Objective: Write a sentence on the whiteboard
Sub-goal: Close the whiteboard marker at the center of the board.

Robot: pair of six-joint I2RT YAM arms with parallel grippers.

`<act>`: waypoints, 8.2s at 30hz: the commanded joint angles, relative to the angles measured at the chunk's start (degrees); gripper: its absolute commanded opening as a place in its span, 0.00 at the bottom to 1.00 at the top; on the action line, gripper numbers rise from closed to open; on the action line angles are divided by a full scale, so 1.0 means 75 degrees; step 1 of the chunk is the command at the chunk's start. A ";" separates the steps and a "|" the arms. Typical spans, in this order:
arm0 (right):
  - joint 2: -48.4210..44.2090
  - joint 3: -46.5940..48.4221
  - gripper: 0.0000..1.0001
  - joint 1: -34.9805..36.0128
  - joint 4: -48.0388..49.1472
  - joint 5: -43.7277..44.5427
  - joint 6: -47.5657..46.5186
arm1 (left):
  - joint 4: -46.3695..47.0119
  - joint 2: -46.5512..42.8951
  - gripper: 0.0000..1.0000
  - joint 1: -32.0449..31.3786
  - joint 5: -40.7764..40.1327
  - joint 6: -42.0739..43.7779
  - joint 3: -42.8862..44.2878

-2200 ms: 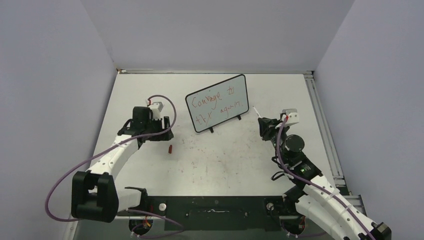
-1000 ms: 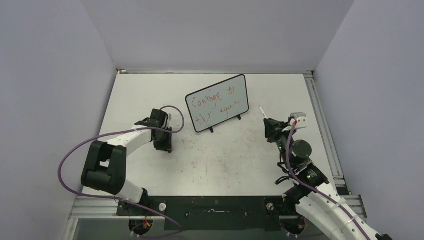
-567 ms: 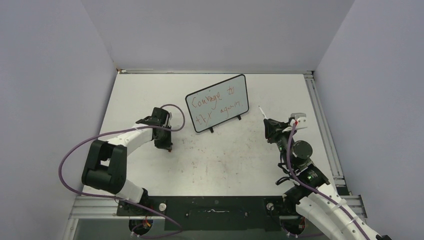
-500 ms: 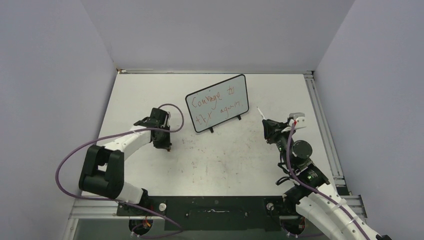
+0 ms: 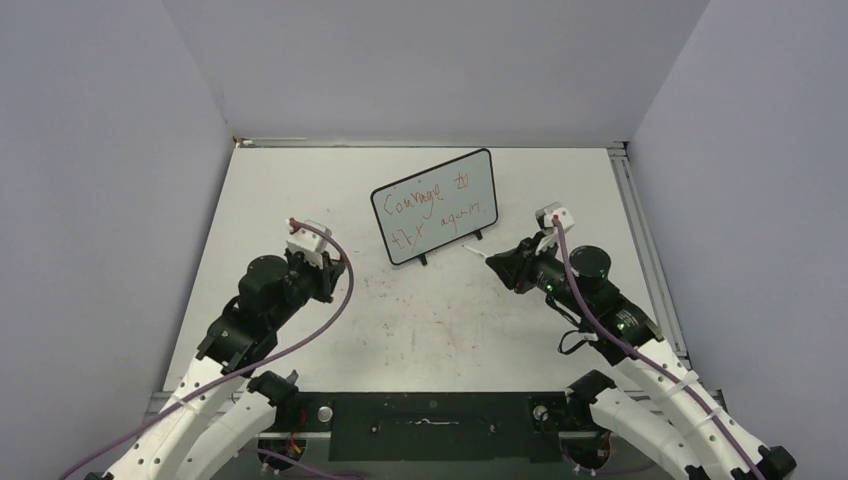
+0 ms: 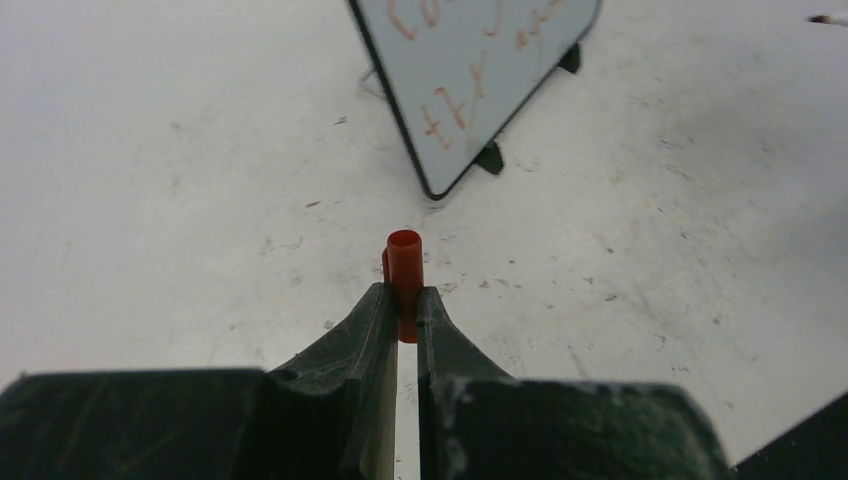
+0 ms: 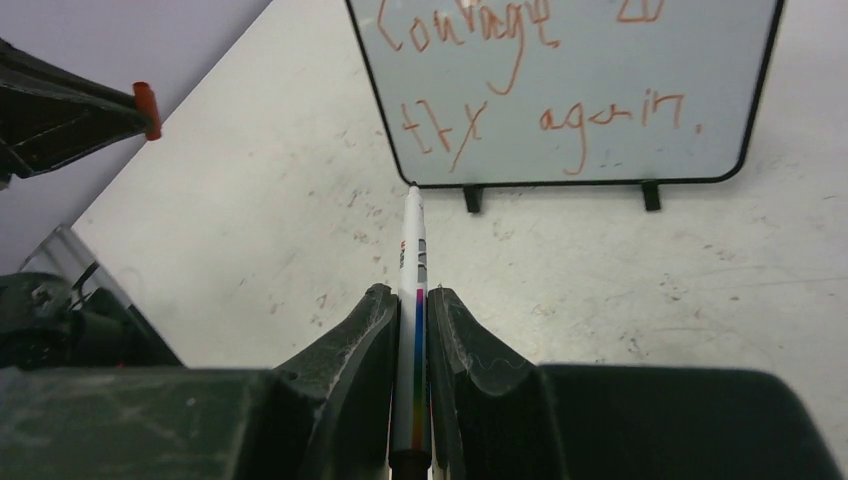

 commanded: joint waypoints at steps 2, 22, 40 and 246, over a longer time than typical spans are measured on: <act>0.0591 0.1045 0.05 0.0019 -0.1218 -0.2116 0.0262 | 0.0711 0.0127 0.00 -0.1095 0.2136 0.1441 -0.0218; 0.1547 0.1974 0.05 0.0030 -0.3059 -0.5505 0.0096 | 0.0540 0.0901 0.00 -0.4011 0.2860 0.1741 -0.0165; 0.2153 0.1880 0.05 0.0572 -0.2814 -0.5563 0.0056 | 0.0474 0.1407 0.00 -0.4380 0.3189 0.1760 -0.0018; 0.1711 -0.1219 0.05 0.1980 0.8422 -0.2695 0.3060 | 0.4587 -0.0122 0.00 -0.2624 0.3698 -0.7005 -0.1154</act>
